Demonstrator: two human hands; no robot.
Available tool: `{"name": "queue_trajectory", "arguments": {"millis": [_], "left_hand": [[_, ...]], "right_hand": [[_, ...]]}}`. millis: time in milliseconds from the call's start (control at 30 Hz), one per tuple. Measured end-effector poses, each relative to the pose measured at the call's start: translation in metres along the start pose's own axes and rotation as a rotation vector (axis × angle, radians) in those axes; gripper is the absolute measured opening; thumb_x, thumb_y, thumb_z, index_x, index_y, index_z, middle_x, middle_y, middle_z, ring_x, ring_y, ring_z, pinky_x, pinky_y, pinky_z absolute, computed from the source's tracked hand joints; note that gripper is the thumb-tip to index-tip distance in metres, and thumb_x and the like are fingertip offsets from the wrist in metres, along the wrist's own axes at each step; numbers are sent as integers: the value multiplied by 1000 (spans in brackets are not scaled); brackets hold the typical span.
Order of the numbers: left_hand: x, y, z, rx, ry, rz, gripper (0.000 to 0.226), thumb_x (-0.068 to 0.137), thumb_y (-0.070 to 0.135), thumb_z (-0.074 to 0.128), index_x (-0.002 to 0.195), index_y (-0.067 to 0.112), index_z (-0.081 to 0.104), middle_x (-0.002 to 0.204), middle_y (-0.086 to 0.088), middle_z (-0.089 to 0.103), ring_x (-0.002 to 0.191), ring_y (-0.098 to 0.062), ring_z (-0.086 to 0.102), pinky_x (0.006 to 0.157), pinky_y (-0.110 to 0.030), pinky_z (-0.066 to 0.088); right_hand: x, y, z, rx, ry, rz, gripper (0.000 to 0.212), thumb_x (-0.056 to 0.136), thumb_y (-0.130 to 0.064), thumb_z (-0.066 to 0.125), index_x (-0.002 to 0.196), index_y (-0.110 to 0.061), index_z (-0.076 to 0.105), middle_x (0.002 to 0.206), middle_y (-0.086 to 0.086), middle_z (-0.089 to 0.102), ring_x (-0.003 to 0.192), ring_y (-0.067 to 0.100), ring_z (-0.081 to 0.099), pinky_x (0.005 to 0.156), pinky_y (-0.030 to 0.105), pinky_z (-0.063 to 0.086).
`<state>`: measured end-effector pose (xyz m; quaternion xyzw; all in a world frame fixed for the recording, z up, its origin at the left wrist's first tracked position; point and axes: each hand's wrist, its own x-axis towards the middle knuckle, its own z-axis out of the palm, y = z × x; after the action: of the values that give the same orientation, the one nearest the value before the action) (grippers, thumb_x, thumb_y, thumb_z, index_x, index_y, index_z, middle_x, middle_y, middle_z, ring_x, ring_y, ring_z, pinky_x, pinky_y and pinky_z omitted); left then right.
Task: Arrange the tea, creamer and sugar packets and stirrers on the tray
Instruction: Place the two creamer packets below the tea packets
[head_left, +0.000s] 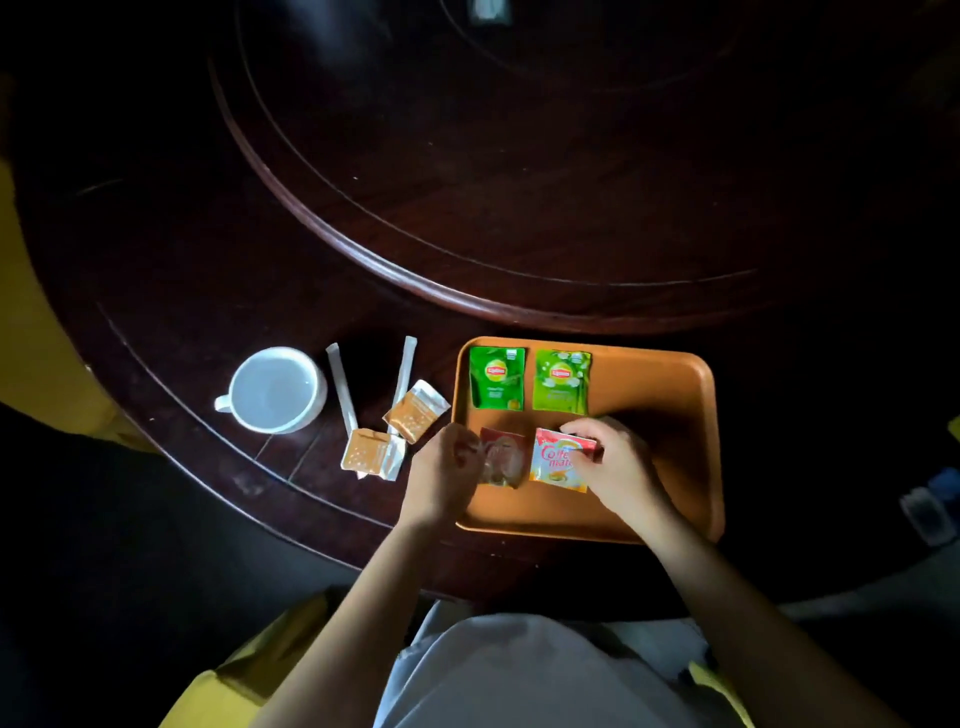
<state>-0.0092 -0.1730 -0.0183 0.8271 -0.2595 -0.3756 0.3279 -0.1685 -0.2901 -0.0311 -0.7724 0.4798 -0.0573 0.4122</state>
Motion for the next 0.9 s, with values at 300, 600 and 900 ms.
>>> {"name": "queue_trajectory", "arguments": {"millis": [300, 600, 900], "left_hand": [[-39, -20, 1, 629, 113, 500, 35, 83, 31, 45, 115, 17, 50, 115, -11, 60, 104, -29, 56, 76, -37, 51], [-43, -27, 22, 877, -224, 461, 53, 76, 38, 39, 129, 28, 45, 135, -3, 56, 121, -17, 55, 73, -37, 53], [-35, -28, 19, 921, -132, 408, 55, 74, 37, 47, 127, 23, 47, 132, -8, 58, 118, -23, 58, 72, -42, 54]], "right_hand": [[-35, 18, 12, -348, 278, -310, 34, 82, -16, 44, 109, -11, 64, 120, 11, 63, 109, 28, 50, 93, 39, 45], [-50, 23, 25, -540, 19, -329, 41, 83, -26, 42, 120, -18, 59, 134, 3, 56, 128, 23, 44, 97, 45, 46], [-41, 23, 24, -598, 70, -382, 39, 82, -23, 41, 114, -19, 63, 130, 2, 60, 125, 22, 46, 96, 51, 43]]}}
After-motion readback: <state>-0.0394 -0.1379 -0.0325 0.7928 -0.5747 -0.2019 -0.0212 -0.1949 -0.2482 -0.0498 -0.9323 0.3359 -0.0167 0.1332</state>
